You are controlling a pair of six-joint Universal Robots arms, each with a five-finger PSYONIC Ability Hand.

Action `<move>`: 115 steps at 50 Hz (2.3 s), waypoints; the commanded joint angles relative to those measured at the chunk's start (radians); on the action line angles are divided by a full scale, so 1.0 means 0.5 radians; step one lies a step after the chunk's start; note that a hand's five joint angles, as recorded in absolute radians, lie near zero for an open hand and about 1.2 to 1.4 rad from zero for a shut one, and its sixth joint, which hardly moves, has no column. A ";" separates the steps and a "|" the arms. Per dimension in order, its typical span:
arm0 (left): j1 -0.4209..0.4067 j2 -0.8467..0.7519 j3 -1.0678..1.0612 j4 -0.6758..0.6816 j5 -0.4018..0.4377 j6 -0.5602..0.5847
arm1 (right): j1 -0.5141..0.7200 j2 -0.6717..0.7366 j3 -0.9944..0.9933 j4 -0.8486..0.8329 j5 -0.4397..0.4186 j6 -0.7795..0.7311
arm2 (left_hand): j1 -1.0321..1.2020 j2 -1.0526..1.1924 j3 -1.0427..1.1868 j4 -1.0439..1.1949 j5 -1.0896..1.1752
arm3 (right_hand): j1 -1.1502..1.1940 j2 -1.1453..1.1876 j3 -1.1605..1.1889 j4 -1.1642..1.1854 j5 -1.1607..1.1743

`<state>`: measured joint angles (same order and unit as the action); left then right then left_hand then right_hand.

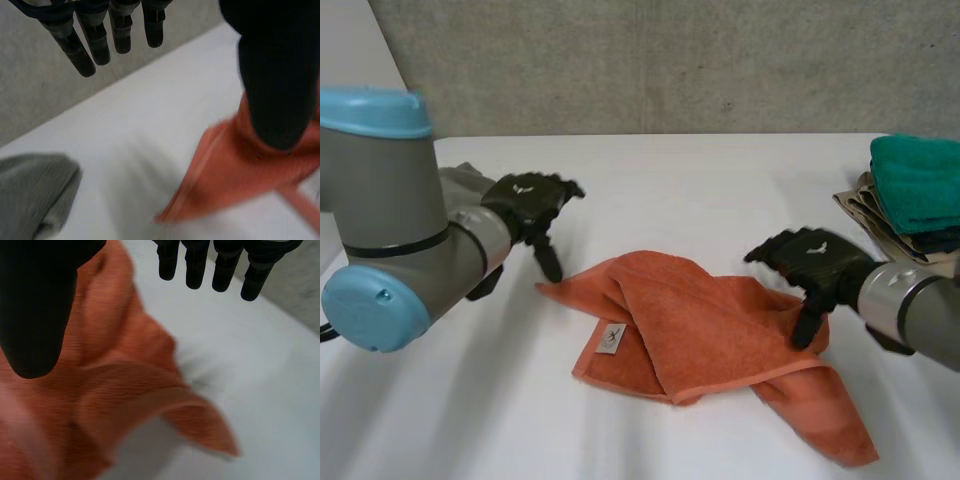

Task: Fold the laundry.

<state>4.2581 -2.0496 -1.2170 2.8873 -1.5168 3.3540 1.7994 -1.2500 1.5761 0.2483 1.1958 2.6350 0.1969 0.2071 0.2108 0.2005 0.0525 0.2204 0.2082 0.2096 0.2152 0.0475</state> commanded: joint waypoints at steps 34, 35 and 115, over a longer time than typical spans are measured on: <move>-0.361 -0.625 0.489 -0.050 0.303 -0.063 | 0.273 -0.540 -0.566 -0.260 -0.005 1.041 | 0.025 0.004 -0.003 0.018 -0.035 | 2.352 2.376 2.373 2.362 2.349; -0.389 -0.650 0.547 -0.077 0.248 -0.075 | 0.249 -0.543 -0.566 -0.269 0.001 1.053 | 0.719 0.699 0.691 0.712 0.659 | 2.352 2.376 2.373 2.362 2.349; -0.269 -0.291 0.575 0.205 -0.044 -0.121 | -0.009 -0.188 0.287 -1.009 -0.370 -0.241 | 2.399 2.378 2.371 2.391 2.338 | 2.352 2.376 2.373 2.362 2.349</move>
<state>4.1789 -2.1675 -0.7230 2.9583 -1.5543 3.2639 1.8101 -1.3870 1.5730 -0.2795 1.1198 2.6753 1.1356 1.1912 1.1687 1.1932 0.9576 1.1315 1.1767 1.1872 1.1915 1.0059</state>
